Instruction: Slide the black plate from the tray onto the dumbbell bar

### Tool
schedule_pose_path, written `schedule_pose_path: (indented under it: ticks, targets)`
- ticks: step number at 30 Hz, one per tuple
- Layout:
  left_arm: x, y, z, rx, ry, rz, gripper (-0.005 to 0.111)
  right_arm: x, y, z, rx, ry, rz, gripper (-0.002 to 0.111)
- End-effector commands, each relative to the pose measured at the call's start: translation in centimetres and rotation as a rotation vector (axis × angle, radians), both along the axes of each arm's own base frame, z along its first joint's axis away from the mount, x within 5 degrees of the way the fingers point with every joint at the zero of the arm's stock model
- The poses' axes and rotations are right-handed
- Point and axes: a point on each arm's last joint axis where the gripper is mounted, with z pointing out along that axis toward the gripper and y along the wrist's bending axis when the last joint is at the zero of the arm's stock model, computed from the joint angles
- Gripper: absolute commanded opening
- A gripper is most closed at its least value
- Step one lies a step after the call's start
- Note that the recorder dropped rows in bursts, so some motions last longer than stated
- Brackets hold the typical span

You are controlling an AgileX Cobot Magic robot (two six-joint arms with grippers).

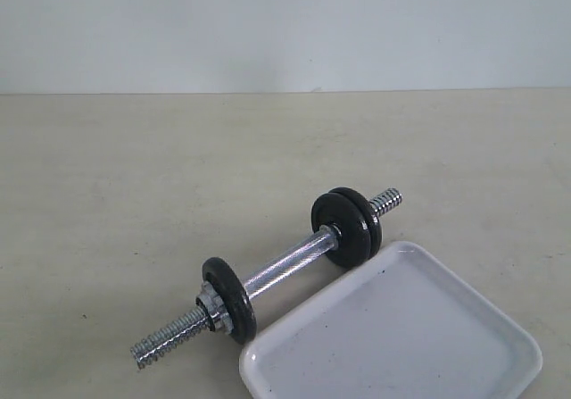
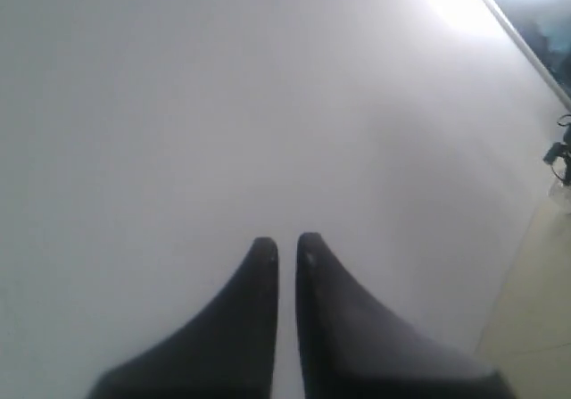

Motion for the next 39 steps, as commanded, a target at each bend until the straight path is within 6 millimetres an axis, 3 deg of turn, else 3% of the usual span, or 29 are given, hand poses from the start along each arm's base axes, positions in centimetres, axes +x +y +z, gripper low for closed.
schedule_pose_path:
  ticks: [1,5,7,10,15,22,24,28,33,35,39]
  targets:
    - [-3.4,0.4,-0.4,0.027,-0.029,-0.037,0.004,-3.5,-0.6,-0.8,-0.095,-0.166,0.026,0.001]
    - [-6.6,2.2,-1.1,-0.112,-0.095,0.082,0.004,-7.7,-3.1,-2.4,-0.151,-0.295,-0.011,0.001]
    - [-7.7,3.4,-1.8,-0.206,-0.128,0.182,0.004,-8.5,-5.1,-3.2,-0.115,-0.257,-0.097,0.001]
    - [-7.7,4.8,-3.6,-0.348,-0.094,0.296,0.004,-8.5,-7.7,-3.4,0.002,-0.182,-0.170,0.001]
    - [-5.5,4.7,-6.9,-0.350,0.016,0.328,0.004,-7.6,-10.4,-3.4,0.037,-0.147,-0.131,0.001]
    - [0.1,4.6,-11.7,-0.348,0.260,0.438,0.004,-4.6,-14.2,-2.3,0.420,0.070,-0.264,0.001]
    - [1.5,5.0,-13.3,-0.351,0.305,0.517,0.004,-4.8,-14.6,-2.6,0.416,0.050,-0.228,0.001]
    - [3.5,6.4,-16.6,-0.397,0.391,0.719,0.004,-7.1,-14.8,-3.4,0.470,-0.069,-0.090,0.001]
    - [4.0,5.4,-19.5,-0.320,0.491,0.639,0.004,-8.3,-15.3,-8.0,0.500,-0.084,-0.053,0.001]
    - [4.0,4.9,-20.0,-0.289,0.515,0.595,0.004,-7.5,-14.8,-10.4,0.507,-0.034,-0.051,0.001]
    - [4.0,4.8,-20.1,-0.316,0.535,0.580,0.004,-2.0,-11.5,-14.1,0.493,0.192,-0.055,0.001]
